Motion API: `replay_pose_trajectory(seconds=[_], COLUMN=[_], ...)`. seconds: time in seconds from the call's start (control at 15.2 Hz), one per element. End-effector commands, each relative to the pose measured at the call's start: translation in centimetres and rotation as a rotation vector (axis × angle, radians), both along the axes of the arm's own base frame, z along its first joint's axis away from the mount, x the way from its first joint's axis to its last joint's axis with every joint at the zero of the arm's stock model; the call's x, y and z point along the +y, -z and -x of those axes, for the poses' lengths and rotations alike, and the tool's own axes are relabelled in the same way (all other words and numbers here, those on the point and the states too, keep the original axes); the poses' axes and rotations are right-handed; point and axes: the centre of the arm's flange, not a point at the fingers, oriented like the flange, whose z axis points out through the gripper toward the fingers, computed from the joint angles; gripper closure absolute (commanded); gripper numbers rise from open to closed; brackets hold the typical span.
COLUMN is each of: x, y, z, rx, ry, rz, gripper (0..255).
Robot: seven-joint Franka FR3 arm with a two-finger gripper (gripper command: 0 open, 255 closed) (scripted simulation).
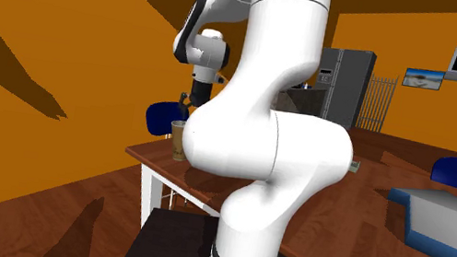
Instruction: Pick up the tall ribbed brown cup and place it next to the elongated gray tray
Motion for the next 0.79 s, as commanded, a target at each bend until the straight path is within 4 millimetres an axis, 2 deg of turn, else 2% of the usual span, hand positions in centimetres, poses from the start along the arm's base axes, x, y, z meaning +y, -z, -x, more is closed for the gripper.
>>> replay_pose_trajectory(seconds=[0.0,0.4,0.73], x=[0.6,0.8,0.9], y=[1.3,4.4,4.7], z=[-0.6,-0.5,-0.5], rx=[0.0,0.0,0.0], ry=[0.001,0.001,0.001], rz=[-0.002,-0.002,-0.002], gripper=[0,0,0])
